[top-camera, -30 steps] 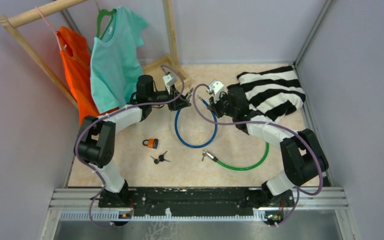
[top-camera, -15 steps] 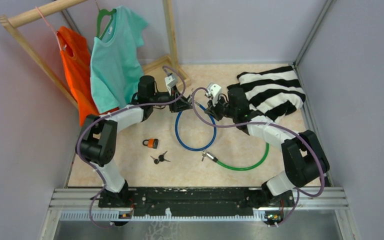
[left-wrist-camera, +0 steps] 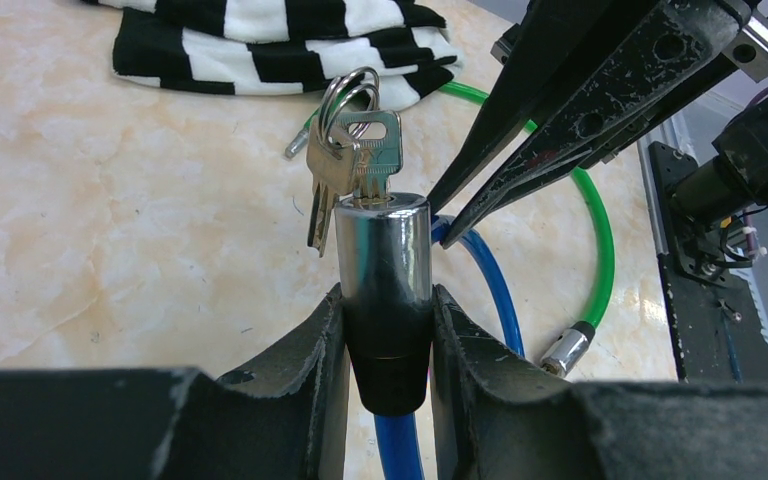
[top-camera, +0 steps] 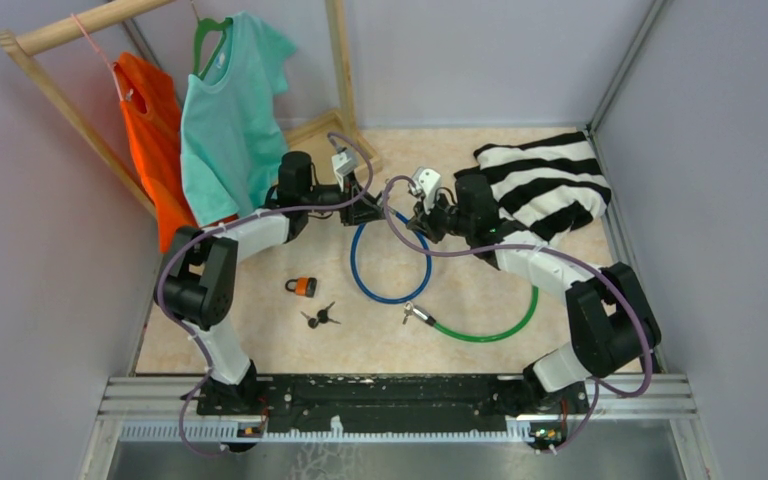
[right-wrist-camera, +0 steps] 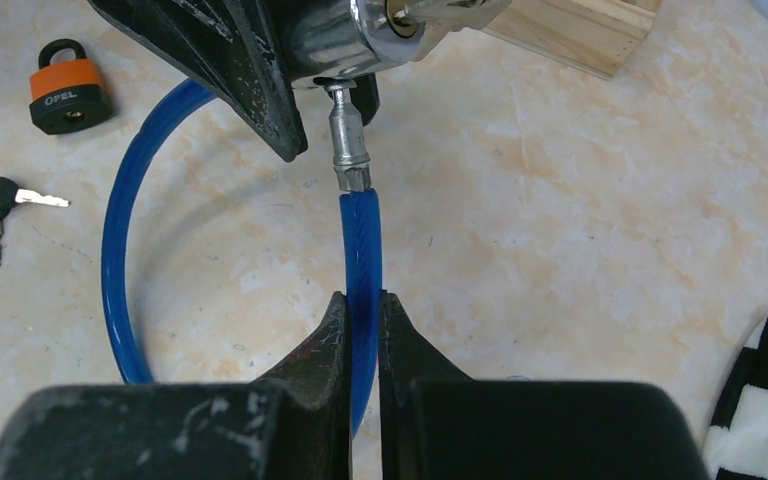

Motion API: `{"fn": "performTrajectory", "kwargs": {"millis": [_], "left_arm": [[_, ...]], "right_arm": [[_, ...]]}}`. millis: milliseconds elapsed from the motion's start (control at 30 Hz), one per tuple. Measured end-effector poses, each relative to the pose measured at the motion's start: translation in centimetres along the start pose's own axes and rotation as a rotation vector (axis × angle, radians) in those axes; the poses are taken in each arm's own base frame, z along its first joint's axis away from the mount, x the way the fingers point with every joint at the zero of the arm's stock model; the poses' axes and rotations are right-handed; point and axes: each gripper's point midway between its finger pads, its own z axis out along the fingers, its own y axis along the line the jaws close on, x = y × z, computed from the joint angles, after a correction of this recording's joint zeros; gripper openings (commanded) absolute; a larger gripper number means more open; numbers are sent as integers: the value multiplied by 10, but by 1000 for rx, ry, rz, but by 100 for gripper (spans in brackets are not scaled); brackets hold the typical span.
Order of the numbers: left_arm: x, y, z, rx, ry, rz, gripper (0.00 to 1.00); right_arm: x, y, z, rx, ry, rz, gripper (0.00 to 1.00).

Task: Lock with the key
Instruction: Lock the lock.

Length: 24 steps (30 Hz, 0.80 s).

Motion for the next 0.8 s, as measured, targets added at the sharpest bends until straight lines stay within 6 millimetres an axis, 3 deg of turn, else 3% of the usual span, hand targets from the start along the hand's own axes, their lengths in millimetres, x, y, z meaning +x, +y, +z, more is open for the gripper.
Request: {"fn": "performTrajectory", "kwargs": {"millis": [800], "left_arm": [[2, -11, 5, 69, 26, 55, 0]], "right_arm": [[-6, 8, -3, -50, 36, 0, 0]]}}
